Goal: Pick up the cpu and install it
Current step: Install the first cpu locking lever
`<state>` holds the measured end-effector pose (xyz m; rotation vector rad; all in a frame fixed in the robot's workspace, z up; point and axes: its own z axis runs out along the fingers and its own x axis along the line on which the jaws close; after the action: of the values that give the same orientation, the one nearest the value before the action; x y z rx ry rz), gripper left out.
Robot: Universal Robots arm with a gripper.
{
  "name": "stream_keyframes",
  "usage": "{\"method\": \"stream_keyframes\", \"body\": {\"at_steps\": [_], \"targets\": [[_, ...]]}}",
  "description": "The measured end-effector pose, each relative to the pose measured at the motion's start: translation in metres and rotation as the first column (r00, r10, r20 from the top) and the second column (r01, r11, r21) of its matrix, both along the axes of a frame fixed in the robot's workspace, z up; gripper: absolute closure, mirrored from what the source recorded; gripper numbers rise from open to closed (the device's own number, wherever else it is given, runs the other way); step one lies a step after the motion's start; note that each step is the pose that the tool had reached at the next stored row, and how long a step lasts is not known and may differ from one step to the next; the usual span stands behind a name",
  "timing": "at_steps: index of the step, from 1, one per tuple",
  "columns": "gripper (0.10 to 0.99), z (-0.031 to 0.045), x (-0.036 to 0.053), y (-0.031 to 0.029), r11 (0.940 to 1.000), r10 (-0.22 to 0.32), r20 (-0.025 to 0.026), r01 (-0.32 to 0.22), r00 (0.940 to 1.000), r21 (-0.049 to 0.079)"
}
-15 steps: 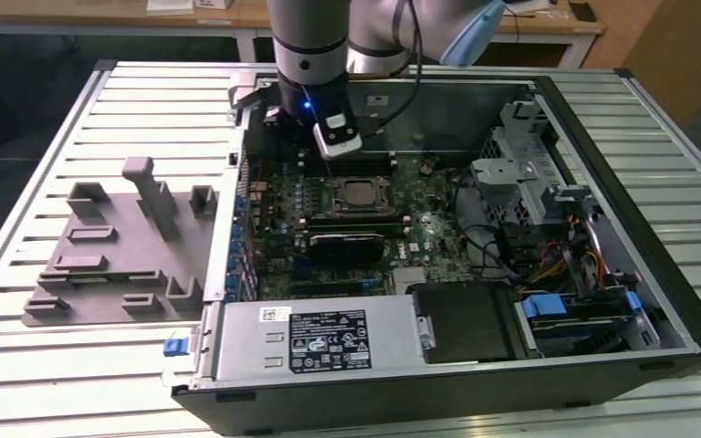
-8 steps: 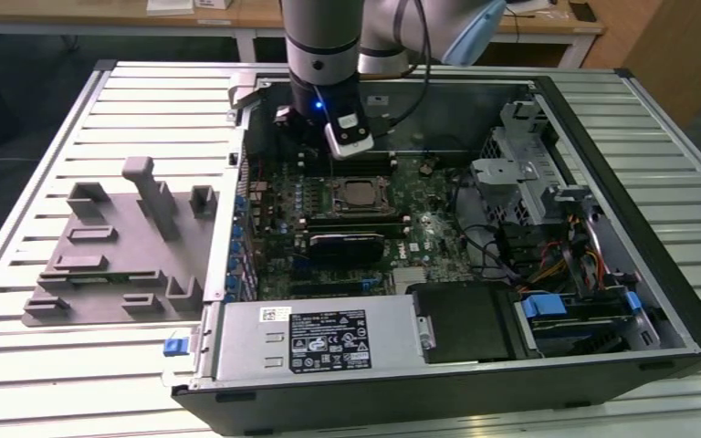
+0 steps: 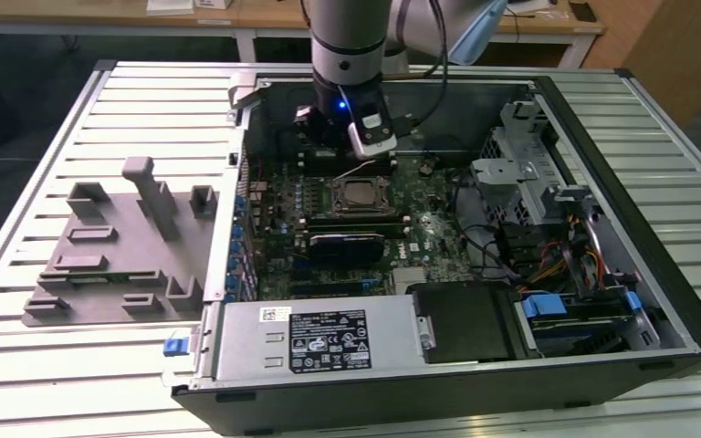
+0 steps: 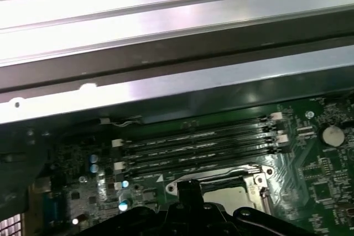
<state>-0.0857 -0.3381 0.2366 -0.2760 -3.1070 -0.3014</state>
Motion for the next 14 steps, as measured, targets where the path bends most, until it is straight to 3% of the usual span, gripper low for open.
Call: {"method": "stream_keyframes", "body": {"at_steps": [9,14], "targets": [[0.98,0.0,0.0029,0.0,1.0,0.0,0.0008,0.0,1.0,-0.001],[0.98,-0.0007,0.0028,0.0,1.0,-0.002,0.0188,0.002,0.9998,-0.003]]}}
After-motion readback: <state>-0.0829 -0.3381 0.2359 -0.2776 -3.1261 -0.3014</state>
